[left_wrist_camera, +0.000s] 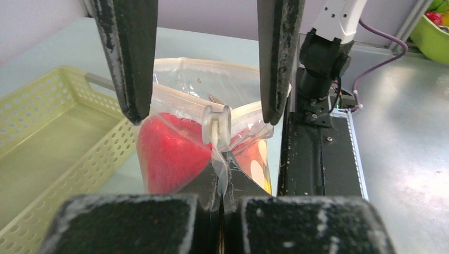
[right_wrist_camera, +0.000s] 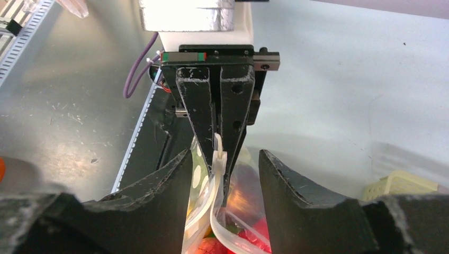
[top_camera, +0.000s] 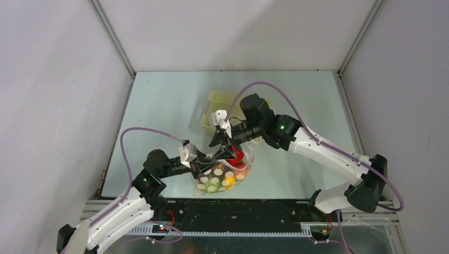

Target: Place the food in the zip-top bag and seal the zipper

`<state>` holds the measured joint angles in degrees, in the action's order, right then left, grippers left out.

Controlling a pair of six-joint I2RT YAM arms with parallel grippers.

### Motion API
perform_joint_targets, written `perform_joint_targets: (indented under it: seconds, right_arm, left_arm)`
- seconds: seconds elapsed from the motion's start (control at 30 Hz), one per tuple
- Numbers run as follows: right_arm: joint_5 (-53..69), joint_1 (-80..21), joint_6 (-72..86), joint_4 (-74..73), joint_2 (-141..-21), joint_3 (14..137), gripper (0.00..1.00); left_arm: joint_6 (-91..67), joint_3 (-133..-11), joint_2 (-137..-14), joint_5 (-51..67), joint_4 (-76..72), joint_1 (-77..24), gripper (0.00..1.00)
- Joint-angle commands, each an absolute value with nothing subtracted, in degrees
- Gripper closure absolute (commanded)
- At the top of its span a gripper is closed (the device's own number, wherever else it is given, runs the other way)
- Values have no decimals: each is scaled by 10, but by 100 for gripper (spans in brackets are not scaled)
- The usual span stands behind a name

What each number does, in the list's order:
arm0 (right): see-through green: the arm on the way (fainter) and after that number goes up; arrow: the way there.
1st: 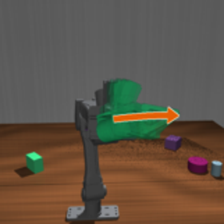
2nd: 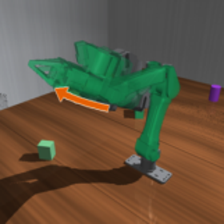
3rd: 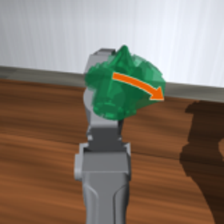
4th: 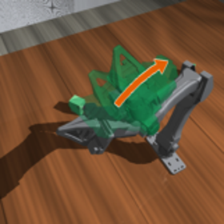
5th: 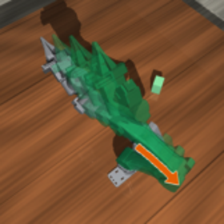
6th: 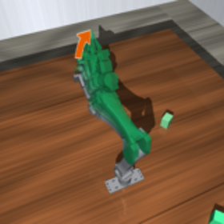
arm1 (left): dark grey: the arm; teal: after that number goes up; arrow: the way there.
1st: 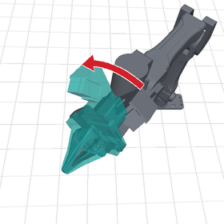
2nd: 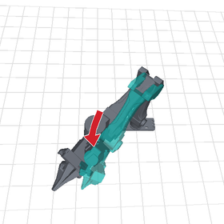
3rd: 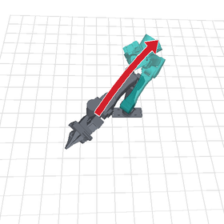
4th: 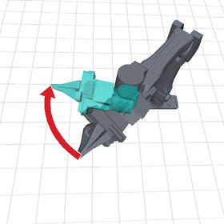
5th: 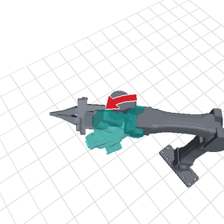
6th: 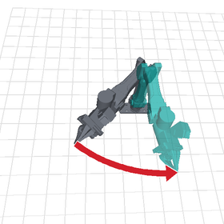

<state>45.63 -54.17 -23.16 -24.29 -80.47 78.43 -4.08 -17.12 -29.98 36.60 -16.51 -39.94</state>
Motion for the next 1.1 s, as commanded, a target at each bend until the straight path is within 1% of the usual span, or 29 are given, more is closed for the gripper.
perform_joint_targets:
  seconds: [0.0,0.1,0.2,0.27,0.3,0.37,0.43,0.6,0.73,0.8,0.93,1.07]
  right_arm:
    - [461,-551,-236,-227,-812,787,49]
    - [459,-551,-232,-230,-816,787,53]
    - [465,-552,-232,-237,-817,787,54]
    - [465,-553,-230,-238,-818,787,58]
    - [465,-552,-230,-236,-818,787,65]
    - [470,-552,-231,-236,-819,787,73]
    - [477,-553,-232,-237,-820,787,76]
    - [481,-553,-237,-247,-823,787,77]
    - [484,-554,-239,-253,-825,787,90]
    - [483,-554,-240,-256,-826,787,93]
    - [466,-554,-239,-264,-828,787,97]
    - [456,-554,-243,-278,-832,787,98]
  left_arm:
    - [-34,-195,-295,396,-185,-400,100]
    - [-35,-191,-288,394,-197,-401,100]
    - [-35,-185,-284,390,-203,-401,100]
    - [-35,-184,-283,390,-206,-401,100]
    - [-35,-184,-283,390,-207,-401,100]
    - [-34,-184,-284,389,-208,-401,100]
    - [-35,-184,-286,388,-208,-401,100]
    - [-31,-193,-291,384,-194,-401,100]
    - [-33,-197,-291,374,-192,-401,100]
    - [-35,-196,-291,370,-194,-401,100]
    - [-46,-195,-290,357,-198,-401,100]
    - [-56,-191,-284,345,-207,-401,100]
